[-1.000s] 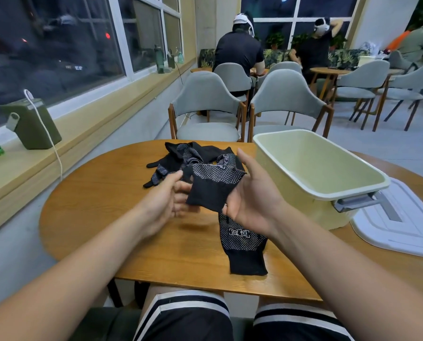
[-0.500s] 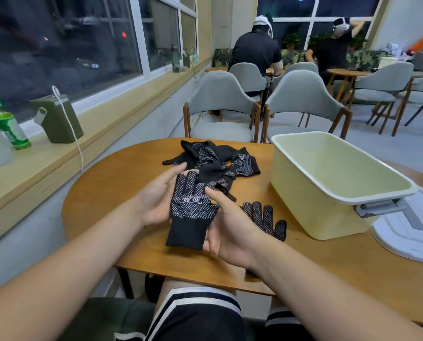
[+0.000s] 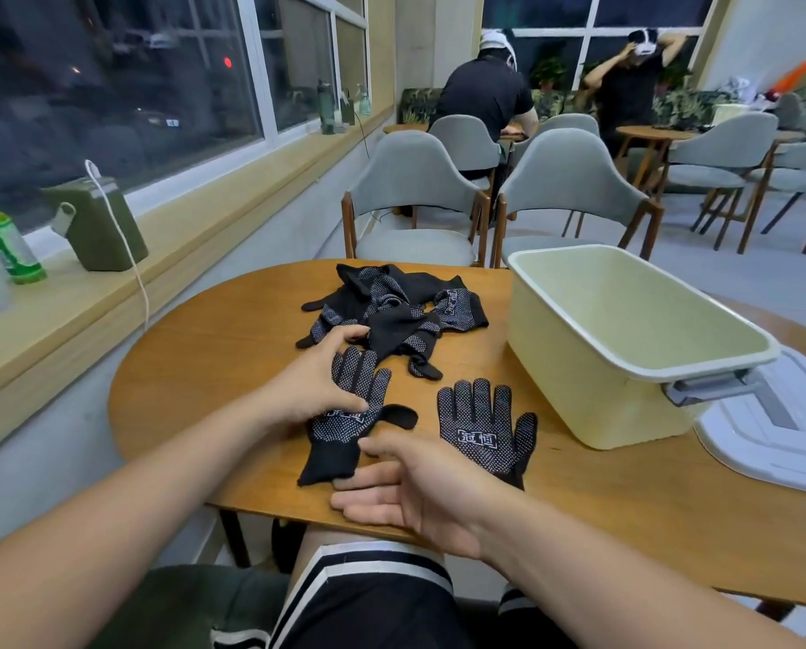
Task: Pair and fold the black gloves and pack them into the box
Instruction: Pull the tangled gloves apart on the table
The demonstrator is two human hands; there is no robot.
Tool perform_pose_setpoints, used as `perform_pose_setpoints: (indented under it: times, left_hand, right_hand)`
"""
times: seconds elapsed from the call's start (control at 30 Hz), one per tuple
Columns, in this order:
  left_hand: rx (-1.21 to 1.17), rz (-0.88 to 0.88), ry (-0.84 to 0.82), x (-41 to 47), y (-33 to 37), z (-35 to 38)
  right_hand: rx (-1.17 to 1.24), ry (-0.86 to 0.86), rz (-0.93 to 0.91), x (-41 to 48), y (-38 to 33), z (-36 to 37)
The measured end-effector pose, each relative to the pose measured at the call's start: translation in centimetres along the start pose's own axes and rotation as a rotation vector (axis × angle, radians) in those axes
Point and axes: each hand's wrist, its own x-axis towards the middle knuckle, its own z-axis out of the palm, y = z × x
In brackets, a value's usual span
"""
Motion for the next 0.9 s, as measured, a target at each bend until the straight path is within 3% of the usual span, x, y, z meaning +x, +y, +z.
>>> perform_pose_setpoints:
  times: [0.2,0.33,0.57,0.9]
  left_hand:
    - [0.210,0.168,0.156,-0.1,-1.7,0.3]
    - [0.234,0.270,0.044,-1.5,-2.0,0.1]
    - [0.333,0.173,-0.171,-3.7,-2.2,0.4]
    - [0.300,0.167,-0.129,-4.3,-2.5,1.2]
  right_hand:
    - [-0.142,-0.017,0.030,-0.5,-1.0,-1.2]
    - [-0.102,0.061,0.020,0.2,-2.2,-1.9]
    - [0.035,0.115,0.061,2.2,-4.8,-2.7]
    - [0.180,0.009,0.046,4.2,-5.3,-3.4]
